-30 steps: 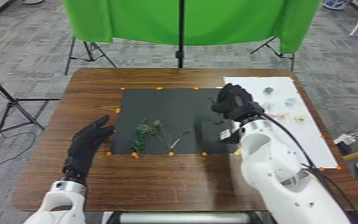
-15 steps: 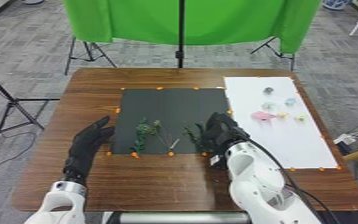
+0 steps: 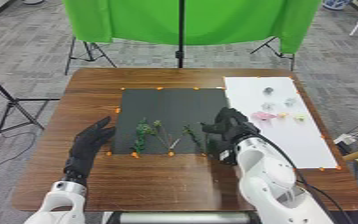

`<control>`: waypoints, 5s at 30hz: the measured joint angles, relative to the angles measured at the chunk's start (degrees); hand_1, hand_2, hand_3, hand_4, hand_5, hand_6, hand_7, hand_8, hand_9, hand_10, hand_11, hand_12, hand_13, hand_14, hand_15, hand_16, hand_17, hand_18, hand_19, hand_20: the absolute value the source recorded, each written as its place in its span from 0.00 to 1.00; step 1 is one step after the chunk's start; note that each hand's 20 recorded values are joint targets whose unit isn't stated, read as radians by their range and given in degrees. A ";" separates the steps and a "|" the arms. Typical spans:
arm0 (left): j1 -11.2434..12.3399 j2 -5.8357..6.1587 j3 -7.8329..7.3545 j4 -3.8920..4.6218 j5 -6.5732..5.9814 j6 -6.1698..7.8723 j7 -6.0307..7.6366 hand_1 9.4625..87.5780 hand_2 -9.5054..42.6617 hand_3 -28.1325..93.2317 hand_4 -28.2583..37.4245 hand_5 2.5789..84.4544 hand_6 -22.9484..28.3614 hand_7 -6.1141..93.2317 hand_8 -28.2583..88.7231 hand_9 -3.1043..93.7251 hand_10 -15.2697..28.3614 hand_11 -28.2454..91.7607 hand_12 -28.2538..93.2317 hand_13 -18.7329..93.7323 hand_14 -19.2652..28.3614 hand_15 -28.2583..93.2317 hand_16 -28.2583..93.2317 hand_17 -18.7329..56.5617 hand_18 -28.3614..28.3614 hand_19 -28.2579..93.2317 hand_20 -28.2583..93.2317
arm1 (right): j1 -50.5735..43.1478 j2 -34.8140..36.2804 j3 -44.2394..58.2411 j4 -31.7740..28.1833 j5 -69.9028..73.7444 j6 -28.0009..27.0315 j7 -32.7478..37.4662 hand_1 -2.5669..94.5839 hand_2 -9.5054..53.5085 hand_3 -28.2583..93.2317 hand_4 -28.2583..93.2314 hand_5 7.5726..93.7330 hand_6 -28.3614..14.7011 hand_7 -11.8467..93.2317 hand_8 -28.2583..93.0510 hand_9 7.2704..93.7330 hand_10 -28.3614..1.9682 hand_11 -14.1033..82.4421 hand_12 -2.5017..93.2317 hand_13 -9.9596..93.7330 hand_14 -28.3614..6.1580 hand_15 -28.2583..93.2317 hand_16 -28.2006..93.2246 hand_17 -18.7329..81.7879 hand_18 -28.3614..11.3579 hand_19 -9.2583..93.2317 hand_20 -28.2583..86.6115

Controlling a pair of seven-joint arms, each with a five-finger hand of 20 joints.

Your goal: Arrange flowers

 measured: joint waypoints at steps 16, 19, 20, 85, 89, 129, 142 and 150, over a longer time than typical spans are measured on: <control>-0.21 0.04 0.28 0.02 0.03 -0.30 -0.18 0.15 0.16 0.77 0.04 0.47 0.51 0.14 0.19 0.50 0.65 0.36 0.33 0.47 0.71 0.31 0.25 0.34 0.72 0.28 0.41 | 6.26 0.84 -3.00 2.46 5.57 -7.24 -7.22 0.22 0.32 0.81 0.32 0.70 0.64 0.23 0.17 0.96 0.51 0.63 0.32 1.00 0.70 0.78 0.48 0.89 0.37 1.00 0.83; -0.21 0.04 0.30 0.03 0.03 -0.30 -0.18 0.15 0.16 0.77 0.04 0.47 0.51 0.14 0.19 0.50 0.65 0.36 0.33 0.47 0.71 0.31 0.25 0.34 0.72 0.28 0.41 | 6.81 0.57 -3.09 3.46 4.81 -8.09 -6.91 0.22 0.32 0.81 0.32 0.70 0.64 0.23 0.17 0.96 0.50 0.63 0.32 1.00 0.70 0.78 0.48 0.89 0.36 1.00 0.83; -0.22 0.04 0.31 0.04 0.03 -0.30 -0.18 0.15 0.16 0.77 0.04 0.47 0.51 0.14 0.19 0.50 0.65 0.36 0.33 0.48 0.71 0.31 0.25 0.34 0.72 0.28 0.41 | 7.00 0.47 -3.13 3.88 4.56 -8.35 -6.81 0.22 0.32 0.81 0.32 0.70 0.64 0.23 0.17 0.96 0.50 0.63 0.32 1.00 0.70 0.78 0.48 0.89 0.36 1.00 0.83; 0.01 -0.10 -0.16 -0.40 -0.21 0.84 1.50 0.15 0.15 0.78 0.03 0.48 0.51 0.15 0.18 0.51 0.65 0.37 0.34 0.48 0.71 0.32 0.25 0.36 0.71 0.29 0.41 | 2.96 11.76 9.18 13.63 -10.27 4.47 -7.88 0.68 0.00 0.64 0.12 0.87 0.68 0.30 0.33 0.99 0.62 0.26 0.45 0.99 0.80 0.73 0.50 0.86 0.45 1.00 0.76; 0.38 -0.02 -0.43 -0.74 -0.81 5.35 4.86 0.13 0.18 0.78 0.01 0.48 0.51 0.15 0.18 0.50 0.64 0.36 0.33 0.47 0.69 0.31 0.25 0.38 0.70 0.27 0.41 | 2.46 12.40 8.21 13.73 -8.77 11.09 -8.61 0.68 0.00 0.65 0.12 0.88 0.68 0.30 0.33 0.99 0.62 0.26 0.45 0.99 0.81 0.73 0.50 0.87 0.46 1.00 0.76; 0.70 2.14 0.47 -2.51 -11.75 17.23 8.88 0.22 0.75 0.59 0.00 0.54 0.52 0.17 0.18 0.57 0.68 0.35 0.36 0.49 0.68 0.32 0.24 0.38 0.67 0.26 0.40 | 38.38 -20.12 -25.52 30.82 -24.55 -10.43 -37.47 0.58 0.00 0.74 0.08 0.77 0.63 0.30 0.28 0.90 0.55 0.31 0.45 0.95 0.81 0.78 0.51 0.84 0.46 1.00 0.82; 0.21 2.11 0.61 -2.44 -11.75 16.88 8.87 0.22 0.72 0.60 0.00 0.54 0.54 0.17 0.17 0.59 0.67 0.35 0.38 0.50 0.69 0.33 0.24 0.38 0.67 0.27 0.40 | 36.34 -20.38 -24.88 31.60 -28.24 -14.55 -37.95 0.46 0.00 0.83 0.05 0.67 0.63 0.28 0.15 0.82 0.51 0.45 0.33 0.94 0.80 0.78 0.51 0.84 0.46 1.00 0.81; 0.05 2.11 0.71 -2.39 -11.73 16.62 8.75 0.17 0.68 0.65 0.00 0.53 0.54 0.16 0.17 0.56 0.67 0.35 0.35 0.49 0.69 0.32 0.24 0.37 0.68 0.27 0.40 | 36.46 -19.63 -25.07 31.13 -24.26 -14.74 -35.18 0.46 0.00 0.79 0.06 0.66 0.63 0.27 0.16 0.80 0.50 0.46 0.31 0.94 0.79 0.78 0.51 0.84 0.46 1.00 0.81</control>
